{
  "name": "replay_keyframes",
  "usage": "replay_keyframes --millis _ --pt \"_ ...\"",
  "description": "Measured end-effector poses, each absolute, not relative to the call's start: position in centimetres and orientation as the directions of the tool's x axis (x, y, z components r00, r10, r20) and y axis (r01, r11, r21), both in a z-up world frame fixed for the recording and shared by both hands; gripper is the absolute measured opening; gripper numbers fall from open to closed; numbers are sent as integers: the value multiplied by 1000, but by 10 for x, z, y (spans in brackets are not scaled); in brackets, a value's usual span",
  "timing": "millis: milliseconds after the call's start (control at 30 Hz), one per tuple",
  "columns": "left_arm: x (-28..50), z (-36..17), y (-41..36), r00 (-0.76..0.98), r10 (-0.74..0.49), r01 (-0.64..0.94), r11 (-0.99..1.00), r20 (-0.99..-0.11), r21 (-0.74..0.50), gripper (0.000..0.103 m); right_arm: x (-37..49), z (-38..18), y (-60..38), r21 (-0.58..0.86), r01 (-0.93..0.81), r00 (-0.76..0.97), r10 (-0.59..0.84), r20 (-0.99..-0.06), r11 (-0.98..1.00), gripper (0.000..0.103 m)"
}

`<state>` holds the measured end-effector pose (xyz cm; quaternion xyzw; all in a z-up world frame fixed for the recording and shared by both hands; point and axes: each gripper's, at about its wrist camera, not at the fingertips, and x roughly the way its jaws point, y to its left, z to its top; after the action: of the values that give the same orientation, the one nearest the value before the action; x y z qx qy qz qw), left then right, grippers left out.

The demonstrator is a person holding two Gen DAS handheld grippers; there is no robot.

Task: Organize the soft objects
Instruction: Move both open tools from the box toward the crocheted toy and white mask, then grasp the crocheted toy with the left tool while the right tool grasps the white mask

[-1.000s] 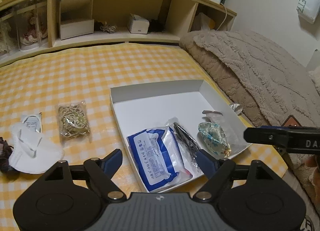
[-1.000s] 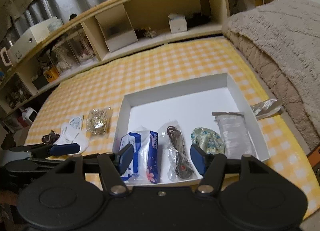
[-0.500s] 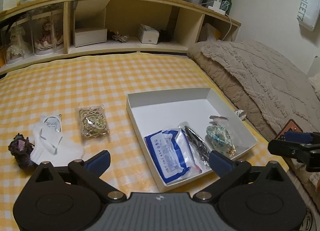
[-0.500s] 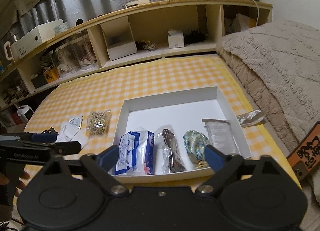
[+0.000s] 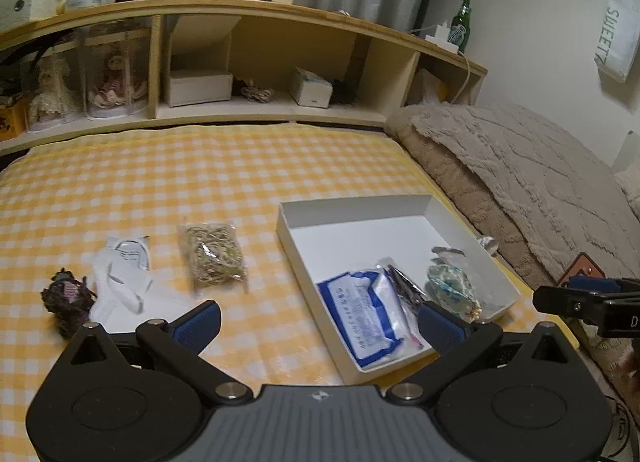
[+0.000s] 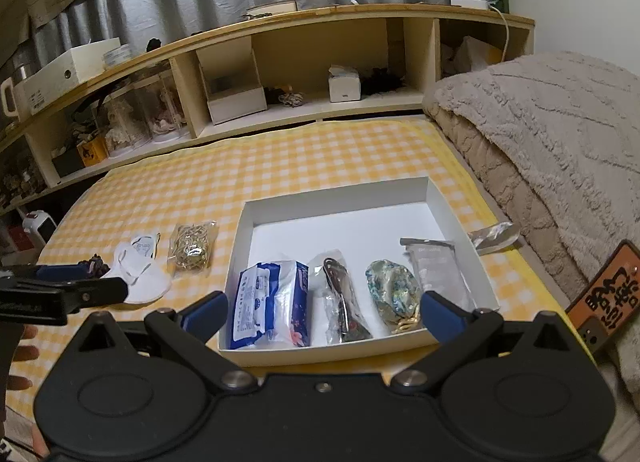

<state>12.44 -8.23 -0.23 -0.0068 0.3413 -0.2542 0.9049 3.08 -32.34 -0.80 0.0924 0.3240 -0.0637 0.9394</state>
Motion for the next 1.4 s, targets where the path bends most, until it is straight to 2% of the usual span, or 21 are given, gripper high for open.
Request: replay_keyframes --millis 233,700,900,1233,1400 --pt "139 -6 -48 658 -451 446 879 -604 -170 103 42 -14 -310 174 178 793 -37 -607 969 103" --pt "198 -23 42 721 -295 234 955 -627 -180 103 91 -29 -255 178 75 802 46 -595 981 103" --pt "222 -32 71 725 -277 164 959 -630 -233 103 121 -40 -224 203 12 804 112 -584 979 103" --pt "257 -56 95 718 -237 62 958 -654 -279 103 183 -80 -172 241 -66 802 196 -564 968 103" --pt "268 -70 97 705 -209 62 970 -678 -234 103 211 -103 -146 218 -107 815 211 -539 970 103"
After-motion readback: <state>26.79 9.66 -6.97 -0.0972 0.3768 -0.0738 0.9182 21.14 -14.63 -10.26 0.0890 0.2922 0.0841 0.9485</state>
